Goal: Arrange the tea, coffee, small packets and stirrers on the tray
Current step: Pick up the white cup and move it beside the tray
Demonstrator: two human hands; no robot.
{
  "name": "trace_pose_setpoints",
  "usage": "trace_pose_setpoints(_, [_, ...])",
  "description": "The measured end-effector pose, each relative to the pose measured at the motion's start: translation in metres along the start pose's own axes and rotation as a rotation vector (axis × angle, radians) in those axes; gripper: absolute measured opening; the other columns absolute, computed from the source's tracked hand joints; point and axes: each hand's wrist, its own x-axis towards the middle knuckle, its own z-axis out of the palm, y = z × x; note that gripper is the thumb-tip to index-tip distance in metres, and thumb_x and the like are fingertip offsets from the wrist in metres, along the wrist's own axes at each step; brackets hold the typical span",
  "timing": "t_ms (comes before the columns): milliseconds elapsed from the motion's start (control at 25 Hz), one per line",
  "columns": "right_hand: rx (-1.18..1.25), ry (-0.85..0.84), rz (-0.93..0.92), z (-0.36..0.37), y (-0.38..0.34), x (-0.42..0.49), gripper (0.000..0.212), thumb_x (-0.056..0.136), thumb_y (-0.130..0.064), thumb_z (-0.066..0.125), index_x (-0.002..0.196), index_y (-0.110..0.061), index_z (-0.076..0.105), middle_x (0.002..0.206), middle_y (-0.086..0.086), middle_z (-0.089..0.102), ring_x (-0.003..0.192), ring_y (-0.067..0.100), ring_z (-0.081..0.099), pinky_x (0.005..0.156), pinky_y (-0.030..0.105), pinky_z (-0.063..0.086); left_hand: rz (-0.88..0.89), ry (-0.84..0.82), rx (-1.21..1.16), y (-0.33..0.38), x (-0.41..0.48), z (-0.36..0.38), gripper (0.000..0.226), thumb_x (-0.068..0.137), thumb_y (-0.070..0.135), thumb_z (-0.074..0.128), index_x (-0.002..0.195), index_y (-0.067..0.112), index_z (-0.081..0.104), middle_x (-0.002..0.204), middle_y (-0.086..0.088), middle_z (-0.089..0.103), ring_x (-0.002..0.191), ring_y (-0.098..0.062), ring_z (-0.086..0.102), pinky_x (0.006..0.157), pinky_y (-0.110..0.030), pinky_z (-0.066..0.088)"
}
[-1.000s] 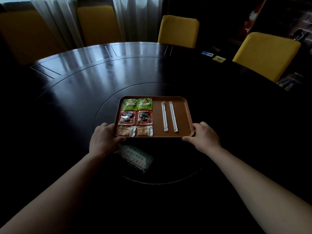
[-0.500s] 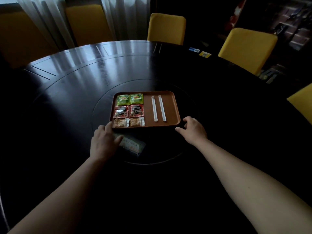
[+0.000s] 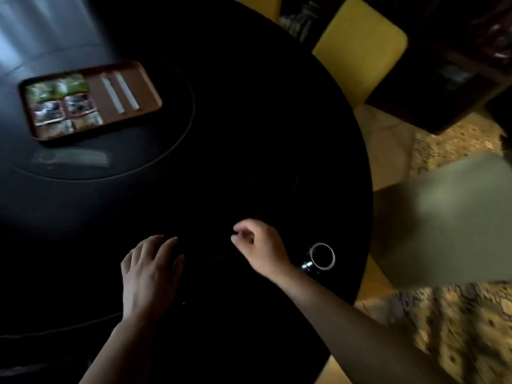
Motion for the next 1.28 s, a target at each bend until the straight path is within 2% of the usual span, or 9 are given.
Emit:
trace_pose_setpoints(160, [0.028,0.031,0.245,-0.033,0.060,-0.108,0.015,0.087,-0.022,0.066,0.098,-0.013,0.072,0.095,0.002,0.074,0.092,0.015,0.068,0.082,0.032,0.053,0.041,-0.079,0.051,0.002,-0.029,0.012,0.055,0.091,0.040,0.060,0.141,0.023,0.047,0.151,-0.011,0.039,0.147,-0.030,0.024,0.121,-0.053,0.013])
trace_pose_setpoints(360, [0.035,0.304,0.504,-0.064,0.113,-0.137,0.019,0.088,-0.026,0.068,0.090,-0.007,0.065,0.089,0.010,0.072,0.084,0.029,0.069,0.076,0.048,0.056,-0.013,-0.079,0.048,0.005,-0.027,0.014,0.050,0.096,0.049,0.049,0.141,0.028,0.042,0.154,-0.007,0.033,0.149,-0.026,0.016,0.122,-0.046,0.002])
trace_pose_setpoints(600, [-0.062,0.353,0.480,-0.048,0.121,-0.124,0.038,0.082,-0.039,0.073,0.096,-0.006,0.061,0.086,0.009,0.066,0.083,0.029,0.065,0.074,0.042,0.053,-0.054,-0.039,0.044,0.012,-0.025,0.017,0.044,0.094,0.041,0.057,0.134,0.027,0.047,0.149,-0.008,0.037,0.145,-0.029,0.023,0.120,-0.052,0.010])
trace_pose_setpoints(800, [-0.015,0.391,0.492,-0.047,0.124,-0.117,0.026,0.086,-0.030,0.068,0.091,-0.006,0.061,0.080,0.008,0.066,0.073,0.029,0.070,0.070,0.045,0.057,-0.054,-0.018,0.018,0.011,-0.028,0.023,0.043,0.095,0.041,0.055,0.135,0.028,0.045,0.149,-0.007,0.037,0.146,-0.028,0.022,0.121,-0.052,0.007])
trace_pose_setpoints(880, [0.228,0.468,0.530,-0.054,0.123,-0.119,0.019,0.087,-0.021,0.066,0.092,-0.004,0.062,0.076,0.007,0.065,0.064,0.027,0.073,0.061,0.037,0.058,-0.045,-0.007,0.015,0.009,-0.028,0.024,0.043,0.094,0.042,0.055,0.134,0.029,0.045,0.149,-0.006,0.037,0.146,-0.028,0.022,0.121,-0.051,0.008])
trace_pose_setpoints(960, [0.817,0.594,0.632,-0.065,0.119,-0.119,0.013,0.084,-0.012,0.066,0.086,0.001,0.064,0.072,0.013,0.065,0.061,0.031,0.073,0.056,0.034,0.057,-0.050,-0.003,0.017,0.010,-0.027,0.024,0.043,0.094,0.043,0.054,0.134,0.029,0.045,0.149,-0.006,0.037,0.147,-0.027,0.021,0.121,-0.051,0.008])
trace_pose_setpoints(1000, [1.121,0.584,0.669,-0.071,0.116,-0.121,0.012,0.084,-0.009,0.066,0.087,0.002,0.066,0.074,0.016,0.069,0.064,0.033,0.073,0.059,0.035,0.059,-0.050,-0.005,0.019,0.010,-0.028,0.024,0.043,0.094,0.043,0.054,0.134,0.030,0.044,0.149,-0.006,0.037,0.147,-0.027,0.021,0.121,-0.051,0.008])
trace_pose_setpoints(1080, [1.477,0.483,0.697,-0.075,0.114,-0.126,0.013,0.089,-0.008,0.063,0.096,0.002,0.067,0.079,0.017,0.074,0.069,0.031,0.073,0.060,0.037,0.061,-0.048,-0.002,0.019,0.011,-0.029,0.025,0.044,0.094,0.043,0.055,0.135,0.029,0.044,0.150,-0.006,0.037,0.147,-0.026,0.021,0.121,-0.050,0.008])
trace_pose_setpoints(1280, [1.604,0.397,0.829,-0.066,0.117,-0.130,0.021,0.100,-0.010,0.046,0.093,0.004,0.061,0.072,0.016,0.067,0.054,0.017,0.068,0.049,0.034,0.060,-0.058,0.002,0.035,0.012,-0.029,0.023,0.044,0.094,0.041,0.056,0.135,0.028,0.045,0.150,-0.007,0.038,0.147,-0.027,0.022,0.121,-0.049,0.009])
